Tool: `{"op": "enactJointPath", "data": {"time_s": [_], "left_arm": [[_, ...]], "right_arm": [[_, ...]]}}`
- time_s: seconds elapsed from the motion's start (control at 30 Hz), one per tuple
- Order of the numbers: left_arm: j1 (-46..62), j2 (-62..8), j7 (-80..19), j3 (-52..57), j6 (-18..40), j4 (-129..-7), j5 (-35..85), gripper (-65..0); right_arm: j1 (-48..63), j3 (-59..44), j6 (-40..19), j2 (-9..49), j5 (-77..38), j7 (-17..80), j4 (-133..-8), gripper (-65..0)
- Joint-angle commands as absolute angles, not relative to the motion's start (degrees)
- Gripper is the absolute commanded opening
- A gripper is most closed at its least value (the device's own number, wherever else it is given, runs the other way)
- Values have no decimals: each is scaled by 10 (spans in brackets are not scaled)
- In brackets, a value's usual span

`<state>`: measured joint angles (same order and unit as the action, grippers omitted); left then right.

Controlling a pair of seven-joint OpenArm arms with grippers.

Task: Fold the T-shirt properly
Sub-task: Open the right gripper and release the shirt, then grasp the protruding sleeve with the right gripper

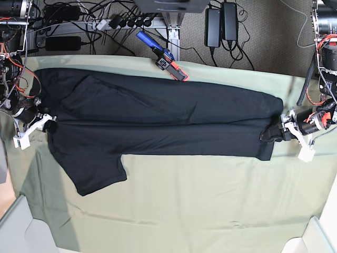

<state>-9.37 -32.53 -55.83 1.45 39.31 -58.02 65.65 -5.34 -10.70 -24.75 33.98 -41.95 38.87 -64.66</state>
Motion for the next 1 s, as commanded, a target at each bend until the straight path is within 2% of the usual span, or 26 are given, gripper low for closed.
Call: {"op": "enactJointPath", "data": {"time_s": [0.0, 0.03, 0.17, 0.33, 0.47, 0.7, 0.97], "left_arm": [[-101, -338, -555, 18, 400, -586, 645, -301], [-102, -338, -555, 18, 400, -586, 645, -301], [-101, -339, -556, 18, 400, -586, 644, -301], [-102, -342, -565, 18, 400, -588, 645, -301], [-98, -342, -582, 18, 400, -618, 645, -301], [-65, -342, -594, 18, 400, -717, 635, -301], [-46, -342, -594, 18, 400, -731, 630, -301]], "right_arm": [[-52, -110, -279, 354, -390, 407, -648, -271], [-52, -110, -279, 354, -385, 405, -648, -195], [-54, -128, -278, 354, -384, 405, -654, -205], [-57, -216, -278, 354, -399, 386, -696, -205], [-113, -234, -279, 353, -394, 384, -699, -205], [-260, -162, -278, 331, -329, 347, -607, -205], [-361, -65, -277, 284, -265, 279, -413, -205]]}}
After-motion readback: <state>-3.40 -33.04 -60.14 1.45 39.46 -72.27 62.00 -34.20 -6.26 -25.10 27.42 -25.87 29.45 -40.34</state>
